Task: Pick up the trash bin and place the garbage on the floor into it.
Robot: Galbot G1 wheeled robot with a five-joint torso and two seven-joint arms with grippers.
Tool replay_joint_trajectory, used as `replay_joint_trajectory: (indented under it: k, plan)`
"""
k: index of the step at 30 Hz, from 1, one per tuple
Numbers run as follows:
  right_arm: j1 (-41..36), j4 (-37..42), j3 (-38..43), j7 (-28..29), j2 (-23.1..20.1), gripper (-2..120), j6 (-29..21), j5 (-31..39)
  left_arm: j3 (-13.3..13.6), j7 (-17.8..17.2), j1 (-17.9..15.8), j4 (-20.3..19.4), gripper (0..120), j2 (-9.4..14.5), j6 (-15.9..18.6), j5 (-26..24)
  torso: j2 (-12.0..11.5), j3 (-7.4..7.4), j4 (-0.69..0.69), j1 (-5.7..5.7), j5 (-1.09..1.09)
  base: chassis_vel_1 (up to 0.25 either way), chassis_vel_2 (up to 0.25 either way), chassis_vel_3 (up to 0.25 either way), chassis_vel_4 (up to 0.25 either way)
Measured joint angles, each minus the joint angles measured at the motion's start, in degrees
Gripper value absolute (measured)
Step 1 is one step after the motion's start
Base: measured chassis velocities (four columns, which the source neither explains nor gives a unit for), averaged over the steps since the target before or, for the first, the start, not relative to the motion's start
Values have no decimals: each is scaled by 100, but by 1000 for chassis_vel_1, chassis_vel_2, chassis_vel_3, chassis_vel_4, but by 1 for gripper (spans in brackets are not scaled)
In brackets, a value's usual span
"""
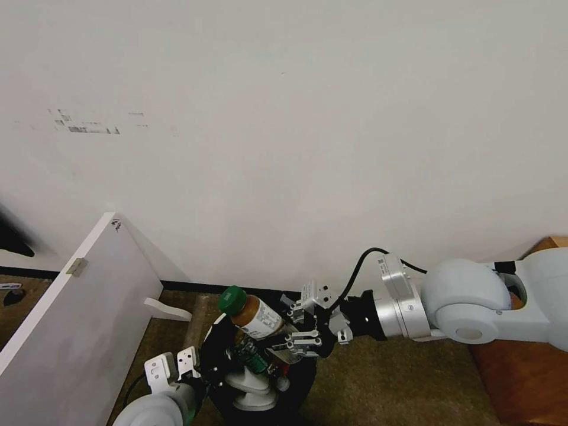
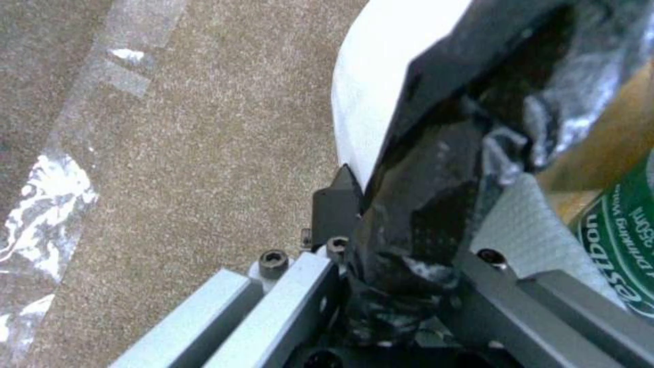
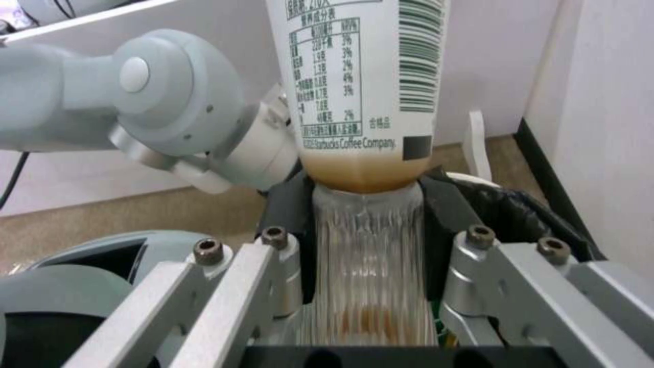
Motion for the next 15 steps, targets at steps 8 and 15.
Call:
replay_joint_trajectory:
  k: [8,15]
  plan:
    - [90,62,7,-11,64,48,18,19,4,-9,-28,20,0,9,-4,11,0,0,0,0,0,0,0,0,0]
    - [189,138,-6,-24,164,78,22,59,19,-26,-69,58,0,28,-7,8,0,0,0,0,0,0,0,0,0]
